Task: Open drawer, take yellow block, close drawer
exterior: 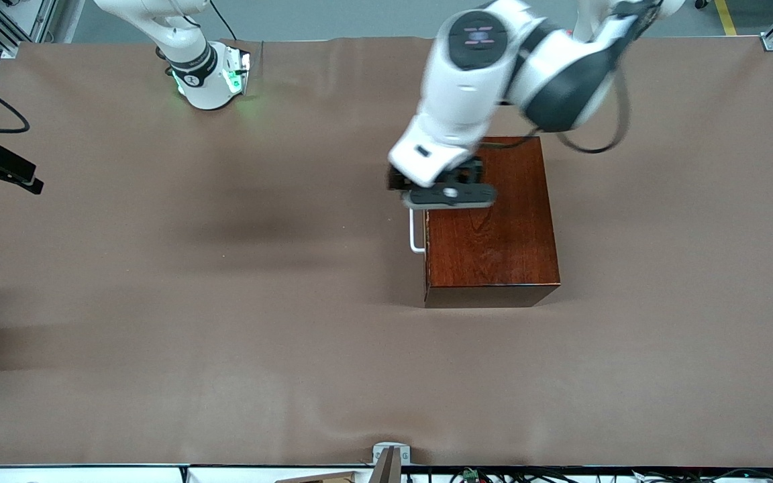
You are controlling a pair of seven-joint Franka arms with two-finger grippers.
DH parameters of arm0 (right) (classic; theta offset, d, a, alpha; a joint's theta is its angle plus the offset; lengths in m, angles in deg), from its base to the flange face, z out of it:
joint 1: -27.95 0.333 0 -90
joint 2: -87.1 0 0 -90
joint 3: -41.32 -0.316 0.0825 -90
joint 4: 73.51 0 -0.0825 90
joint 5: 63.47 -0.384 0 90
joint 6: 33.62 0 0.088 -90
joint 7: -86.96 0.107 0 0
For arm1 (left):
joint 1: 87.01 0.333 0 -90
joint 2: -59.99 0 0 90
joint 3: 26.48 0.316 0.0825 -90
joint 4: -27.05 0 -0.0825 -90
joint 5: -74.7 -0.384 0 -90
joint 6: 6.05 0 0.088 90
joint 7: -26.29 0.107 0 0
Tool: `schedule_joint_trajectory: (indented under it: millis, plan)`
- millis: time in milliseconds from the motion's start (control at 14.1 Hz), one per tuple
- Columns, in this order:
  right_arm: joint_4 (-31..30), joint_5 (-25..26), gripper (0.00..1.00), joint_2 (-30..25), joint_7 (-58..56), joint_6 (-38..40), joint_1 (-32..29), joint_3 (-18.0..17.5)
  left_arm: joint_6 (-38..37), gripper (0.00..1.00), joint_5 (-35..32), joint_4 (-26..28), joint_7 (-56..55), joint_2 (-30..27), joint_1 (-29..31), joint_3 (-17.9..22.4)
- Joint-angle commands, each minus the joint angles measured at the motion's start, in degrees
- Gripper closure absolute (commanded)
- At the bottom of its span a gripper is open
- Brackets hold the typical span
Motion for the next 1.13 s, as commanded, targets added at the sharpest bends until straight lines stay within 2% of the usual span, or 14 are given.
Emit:
schedule_joint_trajectory:
  millis: [0, 496, 851, 1064]
  plan:
    - [1.1, 0.5, 0.0, 0.5, -0.1, 0.3, -0.3, -0.2, 0.9, 0.0, -2.0, -4.8, -6.0, 4.9, -4.7, 2.2]
    - [1.1, 0.5, 0.0, 0.4, -0.1, 0.3, -0.3, -0.2, 2.3, 0.0, -1.9, -4.9, -7.8, 10.7, -21.6, 18.1]
    - [1.1, 0.5, 0.0, 0.5, -0.1, 0.3, -0.3, -0.2, 2.3, 0.0, -2.0, -4.5, -7.0, 13.5, -21.7, 18.6]
    - [1.1, 0.5, 0.0, 0.5, -0.1, 0.3, -0.3, -0.2, 2.3, 0.0, -3.0, -3.9, -4.3, 13.3, -21.3, 18.4]
